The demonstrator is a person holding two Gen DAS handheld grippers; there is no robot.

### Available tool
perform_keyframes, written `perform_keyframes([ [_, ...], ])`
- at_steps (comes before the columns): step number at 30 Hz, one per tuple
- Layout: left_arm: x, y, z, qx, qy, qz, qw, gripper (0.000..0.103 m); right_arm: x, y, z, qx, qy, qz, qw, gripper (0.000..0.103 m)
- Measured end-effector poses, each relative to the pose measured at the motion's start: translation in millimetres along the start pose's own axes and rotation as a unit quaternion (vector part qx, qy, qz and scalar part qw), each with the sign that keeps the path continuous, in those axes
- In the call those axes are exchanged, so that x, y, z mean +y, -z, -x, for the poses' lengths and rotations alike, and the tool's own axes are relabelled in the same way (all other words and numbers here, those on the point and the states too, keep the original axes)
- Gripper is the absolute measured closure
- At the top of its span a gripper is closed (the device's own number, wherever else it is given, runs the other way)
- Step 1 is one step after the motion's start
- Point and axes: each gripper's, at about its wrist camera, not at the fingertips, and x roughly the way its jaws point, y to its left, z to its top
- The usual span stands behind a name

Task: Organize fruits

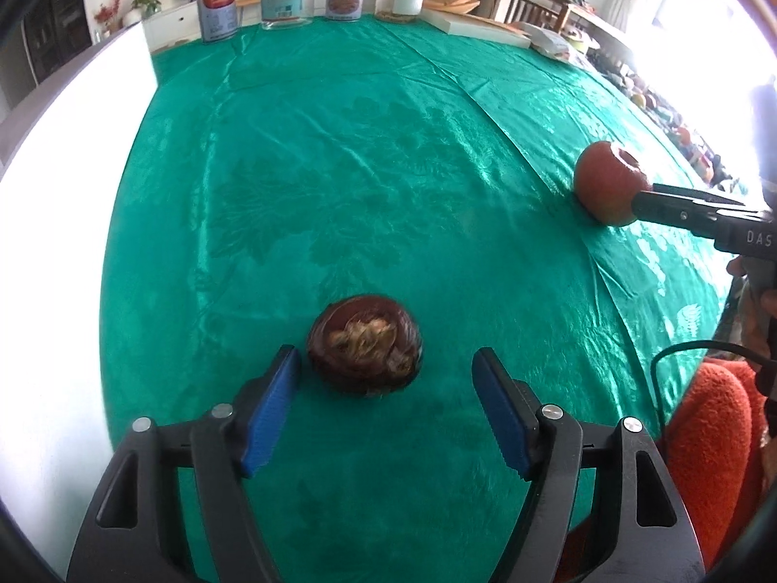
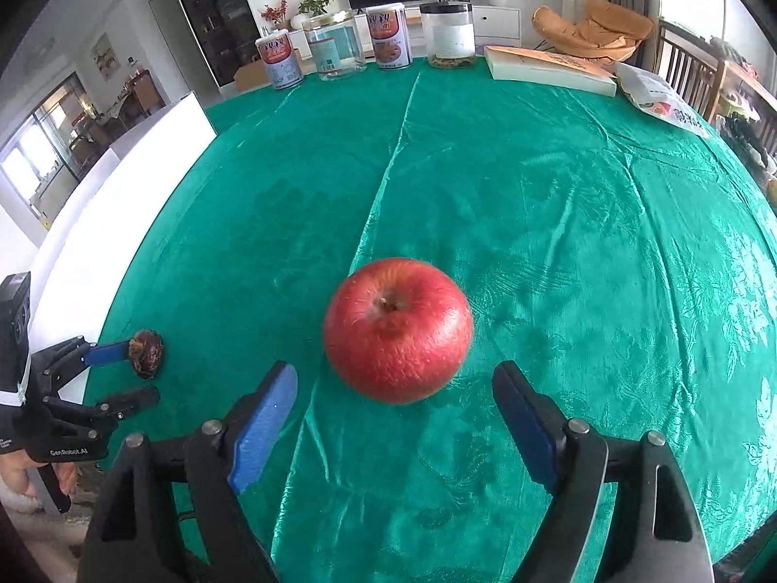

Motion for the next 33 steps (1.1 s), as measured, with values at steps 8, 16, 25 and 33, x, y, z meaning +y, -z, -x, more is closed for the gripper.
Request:
perform_keyframes([
  [8,-7.8,-5.2,-6.8,-0.013,-0.044,-0.011,0.9989,0.044,15.0,-12.4,-21.1,0.011,0.023,0.039,0.999,0.019],
  [16,6.4,-7.3,1.8,-0.006,0.005,0.020,0.9998,0.056,9.2,-10.5,-26.4,0.021,0.025,0.011,0.999,0.035],
  [25,33.4,-16.8,81.6,-0.014,0.124,0.103,0.9869,0.056,73.1,-24.6,21.0,0.005,-0.080,0.041,0.996,0.035],
  [33,146.6,-45.2,226.7,-0.135,0.081,0.163,0.9739,0.056,219.5,-88.8,70.4,-0.030,-0.205,0.143,0.968,0.035],
])
